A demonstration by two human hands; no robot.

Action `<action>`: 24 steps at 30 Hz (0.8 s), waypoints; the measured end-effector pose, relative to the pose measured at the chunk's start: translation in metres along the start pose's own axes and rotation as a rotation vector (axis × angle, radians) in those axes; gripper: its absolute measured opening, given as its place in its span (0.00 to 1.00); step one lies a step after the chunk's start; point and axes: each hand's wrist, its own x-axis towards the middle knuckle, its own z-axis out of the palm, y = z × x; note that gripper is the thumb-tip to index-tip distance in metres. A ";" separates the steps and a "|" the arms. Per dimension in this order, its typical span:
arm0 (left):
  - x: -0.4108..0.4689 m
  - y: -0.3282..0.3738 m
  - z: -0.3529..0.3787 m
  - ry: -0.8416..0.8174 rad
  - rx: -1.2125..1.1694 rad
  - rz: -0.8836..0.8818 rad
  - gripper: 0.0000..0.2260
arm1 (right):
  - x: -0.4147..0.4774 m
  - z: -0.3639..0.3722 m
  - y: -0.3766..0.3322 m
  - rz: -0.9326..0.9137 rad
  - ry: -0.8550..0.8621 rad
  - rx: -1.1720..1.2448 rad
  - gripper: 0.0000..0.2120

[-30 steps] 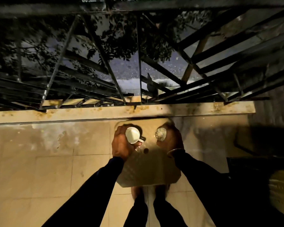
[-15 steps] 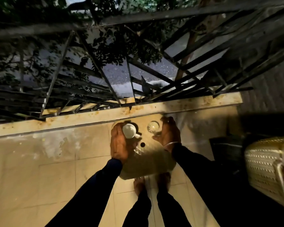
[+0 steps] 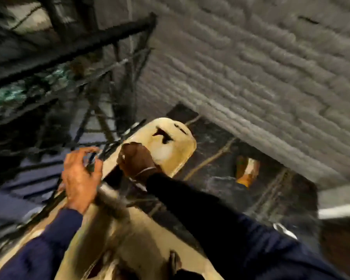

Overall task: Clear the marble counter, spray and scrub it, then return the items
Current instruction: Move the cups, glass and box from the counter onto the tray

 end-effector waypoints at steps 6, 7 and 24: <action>-0.011 0.200 0.093 -0.460 -0.233 0.351 0.07 | -0.088 -0.150 0.155 0.309 0.339 -0.104 0.08; -0.023 0.225 0.114 -0.517 -0.244 0.407 0.08 | -0.109 -0.162 0.188 0.373 0.357 -0.113 0.08; -0.165 0.377 0.427 -0.905 0.298 -0.031 0.58 | -0.393 -0.174 0.432 0.956 -0.327 0.171 0.34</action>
